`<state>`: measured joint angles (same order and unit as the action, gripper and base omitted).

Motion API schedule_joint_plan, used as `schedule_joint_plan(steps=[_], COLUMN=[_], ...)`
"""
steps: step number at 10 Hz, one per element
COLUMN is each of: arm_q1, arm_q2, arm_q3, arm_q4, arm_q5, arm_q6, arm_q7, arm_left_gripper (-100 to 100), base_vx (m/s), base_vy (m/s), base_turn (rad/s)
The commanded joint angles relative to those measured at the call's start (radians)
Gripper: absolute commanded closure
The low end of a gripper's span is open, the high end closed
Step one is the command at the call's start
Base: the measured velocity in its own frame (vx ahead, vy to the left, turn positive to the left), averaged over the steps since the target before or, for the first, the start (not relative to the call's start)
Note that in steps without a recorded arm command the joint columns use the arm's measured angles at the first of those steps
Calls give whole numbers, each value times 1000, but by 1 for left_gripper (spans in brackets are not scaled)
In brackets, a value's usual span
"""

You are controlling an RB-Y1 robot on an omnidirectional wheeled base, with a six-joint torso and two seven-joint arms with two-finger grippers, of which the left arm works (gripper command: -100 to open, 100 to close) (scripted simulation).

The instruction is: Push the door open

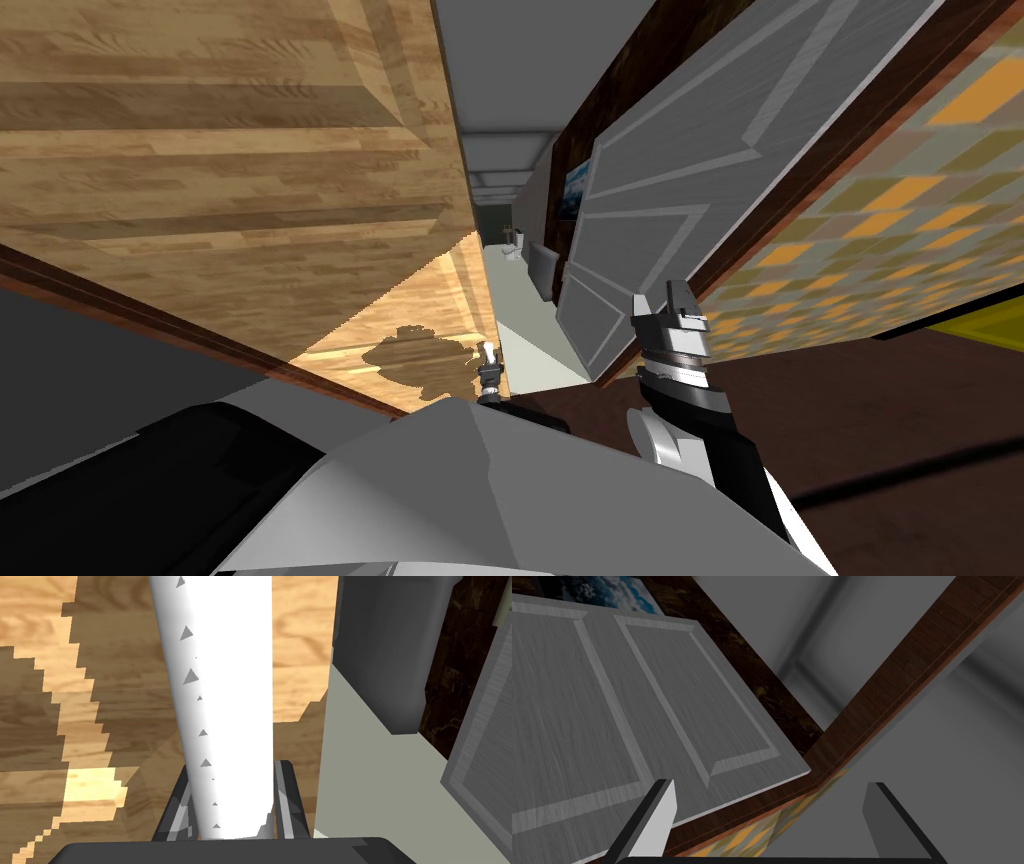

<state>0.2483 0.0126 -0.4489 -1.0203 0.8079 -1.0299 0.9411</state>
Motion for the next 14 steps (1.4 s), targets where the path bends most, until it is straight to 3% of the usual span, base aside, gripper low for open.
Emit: schedule_joint_plan(steps=[1,4,9,10,14], arm_q1=[3,3,21,21,36], arm_q2=[1,1,31,31,44], arm_q3=[0,0,76,76,129], arm_q4=[0,0,-20,-20,-34], arm_q5=[0,0,62,62,106], arm_q6=[-3,-3,-13,-13,-22], arm_q7=[-1,-1,-6,-6,-9], arm_left_gripper=[100,100,100,100,100], base_vx=[-10,0,170,131,113], base_vy=[-7,0,0,9,6], base_turn=[5,0,-77,-29,-68])
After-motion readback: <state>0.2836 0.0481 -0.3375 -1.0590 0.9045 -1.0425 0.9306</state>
